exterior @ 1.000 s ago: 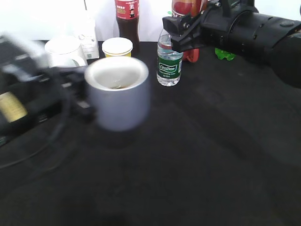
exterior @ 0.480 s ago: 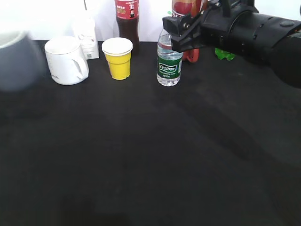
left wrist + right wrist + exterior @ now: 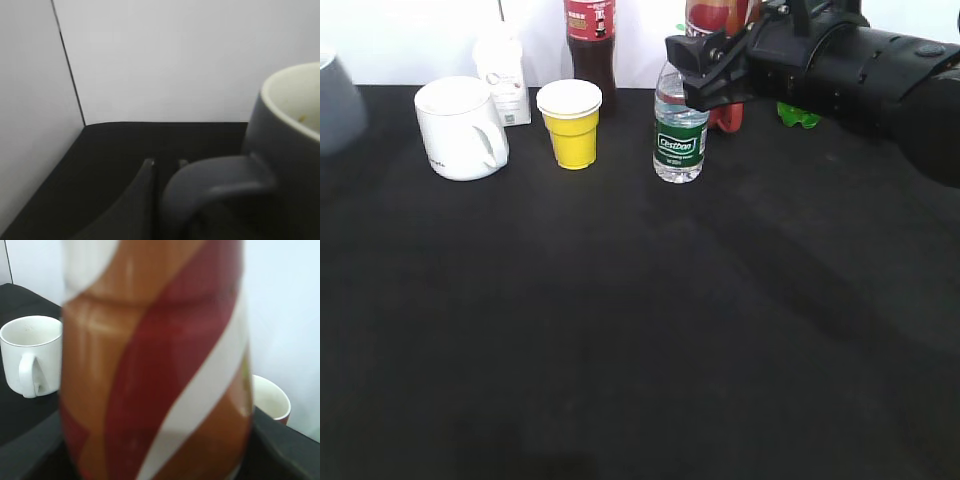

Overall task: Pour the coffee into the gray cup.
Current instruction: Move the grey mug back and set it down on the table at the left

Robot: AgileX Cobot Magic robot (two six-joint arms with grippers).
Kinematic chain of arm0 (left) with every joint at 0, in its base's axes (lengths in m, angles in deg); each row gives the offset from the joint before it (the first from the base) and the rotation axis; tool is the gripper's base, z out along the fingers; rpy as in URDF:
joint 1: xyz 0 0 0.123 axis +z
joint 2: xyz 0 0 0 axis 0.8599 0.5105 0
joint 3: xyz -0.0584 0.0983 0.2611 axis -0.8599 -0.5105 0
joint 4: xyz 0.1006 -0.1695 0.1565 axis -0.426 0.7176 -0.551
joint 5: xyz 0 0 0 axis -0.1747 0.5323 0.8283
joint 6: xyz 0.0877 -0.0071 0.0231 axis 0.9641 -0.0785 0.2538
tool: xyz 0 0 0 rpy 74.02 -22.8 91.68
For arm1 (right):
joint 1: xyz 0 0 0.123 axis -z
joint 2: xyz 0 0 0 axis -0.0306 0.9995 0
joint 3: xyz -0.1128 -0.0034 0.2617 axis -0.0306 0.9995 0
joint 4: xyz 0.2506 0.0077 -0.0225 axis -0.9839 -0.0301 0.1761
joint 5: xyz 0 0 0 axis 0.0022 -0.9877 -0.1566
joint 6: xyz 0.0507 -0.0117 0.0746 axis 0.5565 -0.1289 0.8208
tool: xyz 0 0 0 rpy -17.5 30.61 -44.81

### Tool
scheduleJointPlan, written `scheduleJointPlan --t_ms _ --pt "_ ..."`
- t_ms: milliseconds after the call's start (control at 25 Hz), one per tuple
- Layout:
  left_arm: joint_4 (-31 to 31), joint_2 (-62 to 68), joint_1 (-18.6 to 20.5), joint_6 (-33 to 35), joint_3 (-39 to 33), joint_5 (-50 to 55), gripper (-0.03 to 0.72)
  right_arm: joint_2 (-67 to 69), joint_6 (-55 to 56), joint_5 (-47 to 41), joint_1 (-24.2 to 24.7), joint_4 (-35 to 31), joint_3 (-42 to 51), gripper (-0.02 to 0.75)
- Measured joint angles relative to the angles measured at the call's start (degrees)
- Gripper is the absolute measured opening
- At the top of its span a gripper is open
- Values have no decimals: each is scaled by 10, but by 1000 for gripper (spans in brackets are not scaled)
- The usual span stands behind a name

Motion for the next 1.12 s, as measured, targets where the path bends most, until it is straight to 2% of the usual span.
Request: scheduleJointPlan --t_ms 320,600,720,1000,1120 --pt "-59 190 -2 0 249 58 64 0 0 0 0 0 0 533" --pt "-64 298 -38 -16 410 127 64 0 0 0 0 -1 0 533" --pt "-59 316 -51 -26 439 141 64 0 0 0 0 -1 0 533" --pt "-61 321 -58 -31 440 136 63 0 0 0 0 -1 0 533" --pt "-61 321 -58 -34 440 140 115 0 0 0 0 -1 0 533"
